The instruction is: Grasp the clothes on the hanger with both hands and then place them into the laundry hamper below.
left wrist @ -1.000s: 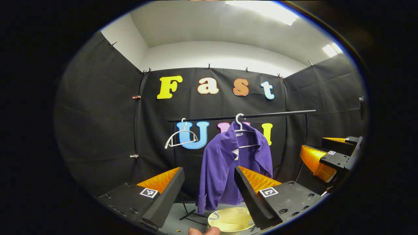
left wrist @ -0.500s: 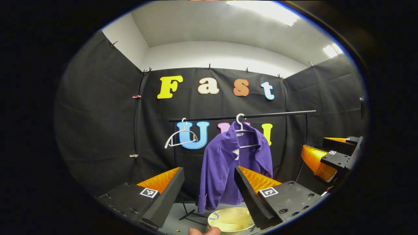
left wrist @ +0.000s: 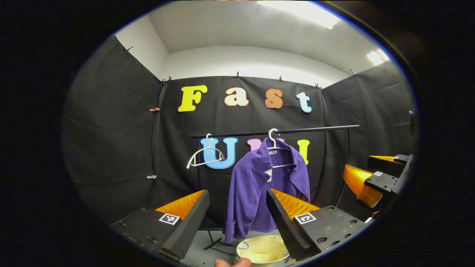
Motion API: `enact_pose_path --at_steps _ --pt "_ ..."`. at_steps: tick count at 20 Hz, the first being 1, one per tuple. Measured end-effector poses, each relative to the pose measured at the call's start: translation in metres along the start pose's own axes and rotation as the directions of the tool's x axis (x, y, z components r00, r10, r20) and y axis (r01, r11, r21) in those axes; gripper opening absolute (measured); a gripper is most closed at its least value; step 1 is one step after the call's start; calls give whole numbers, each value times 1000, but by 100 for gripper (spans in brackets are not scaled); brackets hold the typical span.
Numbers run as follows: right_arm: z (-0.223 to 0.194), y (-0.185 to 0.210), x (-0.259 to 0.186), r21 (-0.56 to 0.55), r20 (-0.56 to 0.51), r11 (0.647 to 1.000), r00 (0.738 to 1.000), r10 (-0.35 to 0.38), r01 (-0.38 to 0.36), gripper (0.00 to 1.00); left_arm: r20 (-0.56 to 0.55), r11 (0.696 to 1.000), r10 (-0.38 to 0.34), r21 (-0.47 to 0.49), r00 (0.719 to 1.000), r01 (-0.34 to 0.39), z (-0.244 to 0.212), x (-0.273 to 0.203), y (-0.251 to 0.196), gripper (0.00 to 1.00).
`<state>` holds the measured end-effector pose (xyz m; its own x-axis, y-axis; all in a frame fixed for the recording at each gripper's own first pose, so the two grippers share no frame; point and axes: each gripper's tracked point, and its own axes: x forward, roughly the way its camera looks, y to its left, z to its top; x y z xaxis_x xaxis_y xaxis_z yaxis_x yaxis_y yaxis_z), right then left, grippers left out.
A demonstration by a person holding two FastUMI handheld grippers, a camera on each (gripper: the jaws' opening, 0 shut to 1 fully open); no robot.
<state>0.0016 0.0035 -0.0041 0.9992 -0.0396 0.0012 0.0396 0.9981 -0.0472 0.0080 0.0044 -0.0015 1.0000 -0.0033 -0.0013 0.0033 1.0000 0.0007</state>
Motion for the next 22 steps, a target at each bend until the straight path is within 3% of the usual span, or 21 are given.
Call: enact_pose_path --at_steps 8,13,22 --pt "-3 -31 69 -1 13 1000 1000 -8 8 97 -40 998 -62 -7 997 61 -13 69 -48 96" --pt "-19 -51 129 21 3 1000 1000 6 -6 97 -54 999 -50 -14 997 50 -20 139 -84 96" --pt "-65 -61 211 57 -26 991 993 119 -118 97 -86 992 123 -5 989 -124 -64 281 -100 96"
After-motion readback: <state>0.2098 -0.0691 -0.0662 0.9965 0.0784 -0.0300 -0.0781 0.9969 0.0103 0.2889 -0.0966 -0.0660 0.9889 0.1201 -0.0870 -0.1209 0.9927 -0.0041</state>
